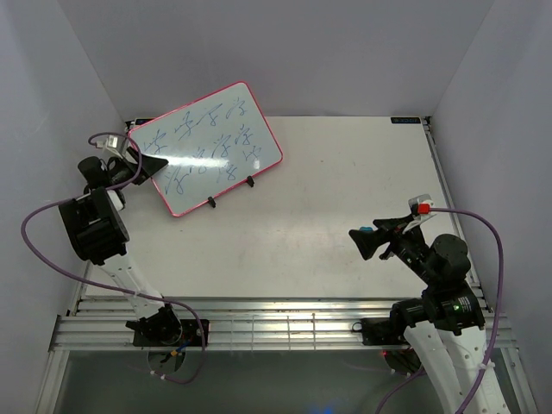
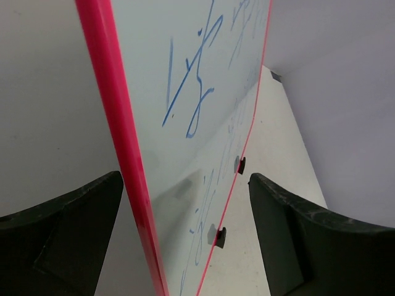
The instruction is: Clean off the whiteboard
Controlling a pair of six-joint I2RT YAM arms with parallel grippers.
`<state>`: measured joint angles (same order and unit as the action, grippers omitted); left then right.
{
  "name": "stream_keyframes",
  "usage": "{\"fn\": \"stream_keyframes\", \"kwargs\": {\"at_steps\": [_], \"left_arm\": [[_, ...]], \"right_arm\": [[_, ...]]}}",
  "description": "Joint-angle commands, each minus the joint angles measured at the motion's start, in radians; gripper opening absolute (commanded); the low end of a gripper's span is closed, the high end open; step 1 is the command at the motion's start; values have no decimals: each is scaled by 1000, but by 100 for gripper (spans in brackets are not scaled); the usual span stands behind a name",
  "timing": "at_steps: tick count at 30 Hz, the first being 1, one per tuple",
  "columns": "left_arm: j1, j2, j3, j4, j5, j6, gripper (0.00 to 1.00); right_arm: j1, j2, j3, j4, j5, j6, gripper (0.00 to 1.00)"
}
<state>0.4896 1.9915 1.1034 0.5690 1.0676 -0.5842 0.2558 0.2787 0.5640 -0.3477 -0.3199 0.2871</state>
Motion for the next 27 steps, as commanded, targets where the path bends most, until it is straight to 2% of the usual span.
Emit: {"fn": "stream_keyframes", "kwargs": {"at_steps": [1, 5, 7, 10, 11, 12, 14, 18, 27], "left_arm": [[7, 32, 39, 184, 158, -121, 93], [10, 92, 52, 355, 206, -225, 88], [14, 134, 56, 435, 229, -316, 82], [27, 191, 52, 648, 245, -480, 69], [36, 204, 58, 748, 249, -521, 68], [41, 216, 64, 781, 252, -583, 68], [52, 233, 73, 833, 249, -611, 66], [53, 245, 98, 845, 242, -629, 65], [46, 286, 159, 881, 253, -686, 56]], "right_arm": [[5, 11, 2, 91, -66, -16, 90], [7, 28, 16, 84, -87, -26, 90], [7, 22, 20, 82, -76, -32, 90], [5, 19, 23, 85, -87, -37, 91], [7, 22, 24, 87, -91, -39, 91], [7, 25, 24, 90, -97, -39, 91], [7, 40, 19, 92, -114, -42, 93], [7, 53, 16, 99, -128, -43, 94], [7, 68, 19, 110, -126, -45, 96]]}}
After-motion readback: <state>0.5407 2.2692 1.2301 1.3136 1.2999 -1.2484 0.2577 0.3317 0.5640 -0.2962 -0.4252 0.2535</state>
